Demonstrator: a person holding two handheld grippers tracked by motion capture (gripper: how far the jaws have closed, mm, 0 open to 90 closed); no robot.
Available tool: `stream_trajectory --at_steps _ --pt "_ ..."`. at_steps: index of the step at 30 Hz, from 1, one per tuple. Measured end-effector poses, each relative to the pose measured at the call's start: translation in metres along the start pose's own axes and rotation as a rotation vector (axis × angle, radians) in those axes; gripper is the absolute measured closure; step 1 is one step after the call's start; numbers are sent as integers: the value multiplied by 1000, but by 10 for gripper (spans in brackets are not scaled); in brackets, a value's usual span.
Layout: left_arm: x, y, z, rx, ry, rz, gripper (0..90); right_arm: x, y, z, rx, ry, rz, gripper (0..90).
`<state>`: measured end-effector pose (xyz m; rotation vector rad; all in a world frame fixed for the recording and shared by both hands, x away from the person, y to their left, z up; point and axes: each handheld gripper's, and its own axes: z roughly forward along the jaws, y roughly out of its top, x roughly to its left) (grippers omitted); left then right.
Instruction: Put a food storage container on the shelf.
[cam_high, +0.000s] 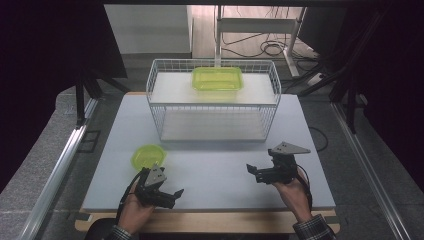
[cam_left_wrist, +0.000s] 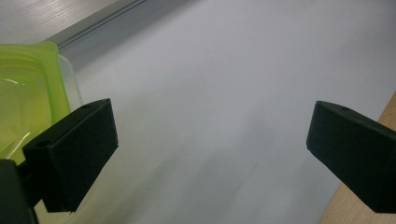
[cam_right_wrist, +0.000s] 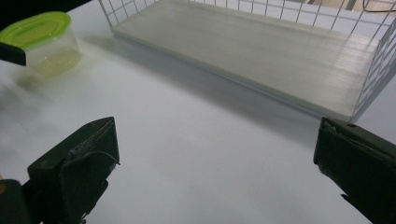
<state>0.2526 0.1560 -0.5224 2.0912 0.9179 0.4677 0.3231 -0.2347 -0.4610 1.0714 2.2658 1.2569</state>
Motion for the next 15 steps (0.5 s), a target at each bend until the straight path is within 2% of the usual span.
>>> stream_trajectory --at_steps 7,15 --pt "-1 0 0 7 2 16 15 3 -13 1 16 -1 -1 0" --pt "-2 1 1 15 4 23 11 7 -27 6 66 -5 -17 0"
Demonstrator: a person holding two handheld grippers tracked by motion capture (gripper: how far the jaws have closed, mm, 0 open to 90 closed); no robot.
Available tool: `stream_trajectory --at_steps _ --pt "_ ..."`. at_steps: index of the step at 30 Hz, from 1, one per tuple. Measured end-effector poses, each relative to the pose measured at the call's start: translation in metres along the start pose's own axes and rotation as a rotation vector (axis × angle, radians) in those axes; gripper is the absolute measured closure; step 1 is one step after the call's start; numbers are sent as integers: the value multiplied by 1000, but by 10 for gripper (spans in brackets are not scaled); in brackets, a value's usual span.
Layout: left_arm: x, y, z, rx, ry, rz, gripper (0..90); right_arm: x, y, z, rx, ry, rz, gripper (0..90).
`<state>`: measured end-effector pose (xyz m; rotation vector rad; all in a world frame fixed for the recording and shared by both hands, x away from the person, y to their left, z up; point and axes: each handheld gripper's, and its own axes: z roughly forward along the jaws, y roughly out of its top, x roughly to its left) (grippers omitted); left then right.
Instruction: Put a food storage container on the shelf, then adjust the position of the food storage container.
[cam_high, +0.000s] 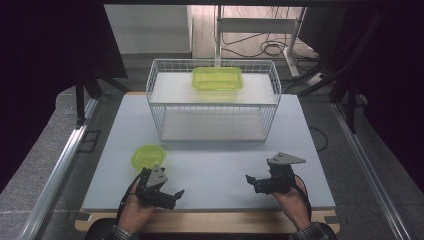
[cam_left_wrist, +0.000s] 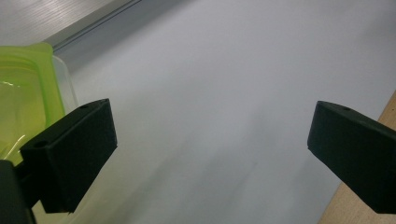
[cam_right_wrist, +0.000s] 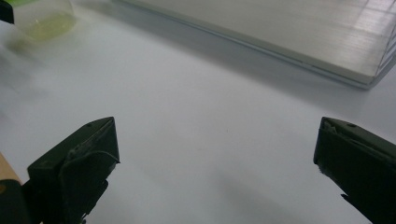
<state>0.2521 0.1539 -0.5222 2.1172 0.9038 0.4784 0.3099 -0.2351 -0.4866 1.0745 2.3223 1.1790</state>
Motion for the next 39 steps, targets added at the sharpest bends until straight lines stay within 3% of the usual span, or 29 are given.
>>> stream_trajectory --at_steps 6,11,14,16,18,20,23,25,28,29,32,34,35,36,37,38,39 --pt "1 6 -3 28 16 -22 12 -3 -3 2 10 -6 9 0" --pt "6 11 -8 12 23 -32 47 -5 -4 4 22 -5 18 0" --pt "12 15 -13 -2 27 -28 136 -6 -4 5 26 -3 14 1" --pt "16 17 -16 -6 -3 -41 327 -6 -5 6 30 -2 14 3" --pt "25 22 -20 -23 -33 -71 416 -7 -5 6 34 0 15 6" --pt "31 24 -22 -31 -35 -90 507 -7 -6 7 38 8 14 11" --pt "40 25 -23 -41 -18 -126 646 -7 -6 7 43 12 12 14" --pt "54 26 -28 -48 -2 -165 745 -7 -7 9 55 14 7 18" --pt "63 27 -31 -49 21 -174 851 -6 -7 10 59 18 4 21" --pt "73 27 -34 -50 52 -181 888 -5 -7 11 65 23 -1 25" --pt "83 25 -36 -50 82 -195 899 -3 -7 13 74 28 -11 27" --pt "96 22 -41 -53 130 -214 899 -2 -7 14 81 28 -19 28" --pt "96 22 -41 -53 130 -214 900 -2 -7 14 81 28 -19 28" --pt "105 18 -44 -55 166 -232 900 -2 -8 14 83 28 -21 29" --pt "105 18 -44 -55 166 -232 900 -2 -8 14 83 28 -21 29" --pt "113 12 -47 -62 197 -257 900 -2 -8 14 80 28 -18 29" --pt "113 12 -47 -62 197 -257 900 -2 -8 14 80 28 -18 29"
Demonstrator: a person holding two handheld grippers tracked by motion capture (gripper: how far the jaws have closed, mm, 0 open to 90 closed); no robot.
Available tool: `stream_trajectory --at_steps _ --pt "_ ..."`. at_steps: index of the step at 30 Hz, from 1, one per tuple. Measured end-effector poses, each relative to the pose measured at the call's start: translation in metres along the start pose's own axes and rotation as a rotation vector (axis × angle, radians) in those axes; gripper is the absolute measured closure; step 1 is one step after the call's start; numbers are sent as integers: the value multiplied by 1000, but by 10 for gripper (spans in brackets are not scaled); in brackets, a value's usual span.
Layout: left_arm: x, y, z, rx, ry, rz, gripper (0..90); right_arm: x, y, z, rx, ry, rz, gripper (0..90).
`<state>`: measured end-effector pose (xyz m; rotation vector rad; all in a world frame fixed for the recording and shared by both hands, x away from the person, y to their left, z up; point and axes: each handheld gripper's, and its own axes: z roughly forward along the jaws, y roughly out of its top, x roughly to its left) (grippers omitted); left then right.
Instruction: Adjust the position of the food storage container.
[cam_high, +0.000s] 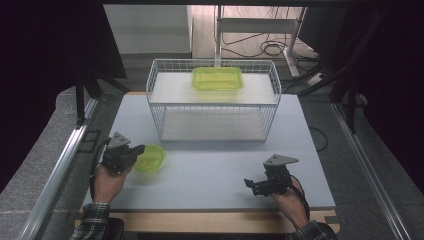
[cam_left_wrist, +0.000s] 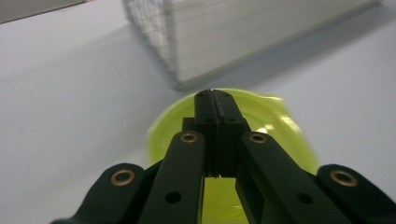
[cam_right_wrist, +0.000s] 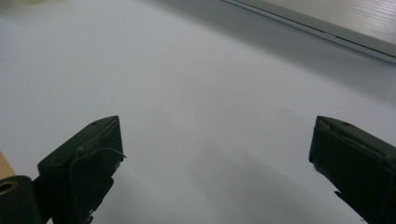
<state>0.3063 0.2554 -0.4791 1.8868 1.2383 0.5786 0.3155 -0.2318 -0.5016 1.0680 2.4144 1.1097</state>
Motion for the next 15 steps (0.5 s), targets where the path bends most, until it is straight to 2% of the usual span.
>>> stream_trajectory --at_steps 1,2,4,8,10,15 --pt "9 -6 -1 -1 30 -21 900 0 0 -1 0 -1 0 30" --pt "9 -6 -1 -1 30 -21 900 0 0 -1 -1 0 0 30" --pt "19 -14 0 6 65 -49 900 -1 0 0 -1 0 2 31" --pt "25 -21 6 24 80 -64 900 0 -1 1 8 1 -4 32" --pt "26 -24 9 43 95 -59 900 0 -1 2 15 -2 -10 34" --pt "23 -26 14 65 95 -52 900 1 -2 3 22 -3 -17 36"
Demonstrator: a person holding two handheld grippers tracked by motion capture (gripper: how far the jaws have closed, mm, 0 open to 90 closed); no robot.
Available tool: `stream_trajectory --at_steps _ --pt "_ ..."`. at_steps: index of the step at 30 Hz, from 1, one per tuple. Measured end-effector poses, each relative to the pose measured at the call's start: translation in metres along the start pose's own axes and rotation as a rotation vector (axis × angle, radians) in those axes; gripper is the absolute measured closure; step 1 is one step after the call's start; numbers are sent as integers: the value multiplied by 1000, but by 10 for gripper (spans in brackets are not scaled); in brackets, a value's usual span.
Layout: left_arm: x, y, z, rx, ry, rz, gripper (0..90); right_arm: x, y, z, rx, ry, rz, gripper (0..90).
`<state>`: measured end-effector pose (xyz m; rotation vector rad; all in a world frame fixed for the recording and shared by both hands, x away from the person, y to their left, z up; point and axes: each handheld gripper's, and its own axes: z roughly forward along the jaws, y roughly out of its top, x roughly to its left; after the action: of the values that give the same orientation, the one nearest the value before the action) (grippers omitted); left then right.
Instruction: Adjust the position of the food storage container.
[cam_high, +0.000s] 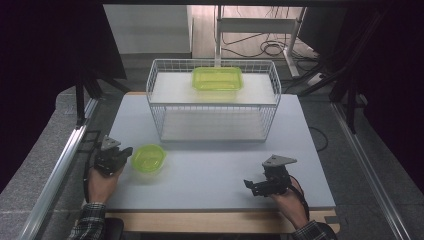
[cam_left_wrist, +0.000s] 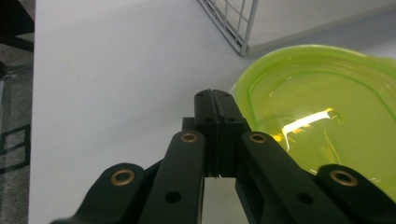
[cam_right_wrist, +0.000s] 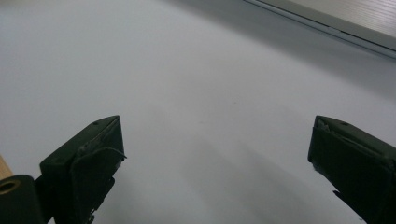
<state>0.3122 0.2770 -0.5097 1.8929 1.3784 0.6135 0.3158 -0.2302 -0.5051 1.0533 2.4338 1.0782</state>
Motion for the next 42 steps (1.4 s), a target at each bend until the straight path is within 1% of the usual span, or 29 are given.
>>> stream_trajectory --at_steps 2,4,8,14,15,19,21,22,23,25,26,28,30,33,35,37,38,39,40,41,42 --pt "-4 0 3 14 7 13 899 0 0 1 5 0 -1 36" --pt "-7 -1 4 21 4 18 899 0 -1 1 9 0 -1 36" --pt "-17 1 5 22 0 27 899 1 -1 2 15 -1 -2 36" --pt "-39 5 8 29 -26 49 900 1 -1 3 20 -2 -7 36" --pt "-39 5 8 29 -26 49 899 1 -1 3 20 -2 -7 36" --pt "-57 9 10 40 -52 81 900 2 0 4 22 -1 -8 37" --pt "-68 11 11 43 -67 96 900 2 0 4 21 -1 -10 37" --pt "-75 12 11 50 -82 112 900 2 0 4 22 -2 -9 37" --pt "-75 12 11 50 -82 112 900 2 0 4 22 -2 -9 37" --pt "-82 13 12 53 -102 121 900 2 0 4 22 -1 -8 37" --pt "-88 14 13 55 -126 127 900 1 -1 4 23 0 -8 37" --pt "-93 15 14 56 -139 135 900 1 -1 4 23 0 -9 37" --pt "-95 15 13 53 -142 143 900 1 -1 4 25 -1 -9 37" --pt "-92 15 12 52 -137 139 900 2 -1 4 23 -2 -10 37" --pt "-86 12 12 62 -141 121 900 1 -1 3 22 -4 -8 37" --pt "-82 7 14 86 -170 107 900 1 -1 3 18 -4 -6 36" --pt "-80 2 16 108 -205 122 899 1 -1 3 18 -5 -9 37" --pt "-81 -1 17 122 -224 126 900 1 -1 3 19 -6 -9 37" --pt "-81 -3 17 132 -242 130 900 1 -1 3 19 -7 -10 37" --pt "-81 -3 17 132 -242 130 900 1 -1 3 19 -7 -9 36" --pt "-82 -5 16 143 -261 138 900 1 -1 3 20 -8 -10 36"
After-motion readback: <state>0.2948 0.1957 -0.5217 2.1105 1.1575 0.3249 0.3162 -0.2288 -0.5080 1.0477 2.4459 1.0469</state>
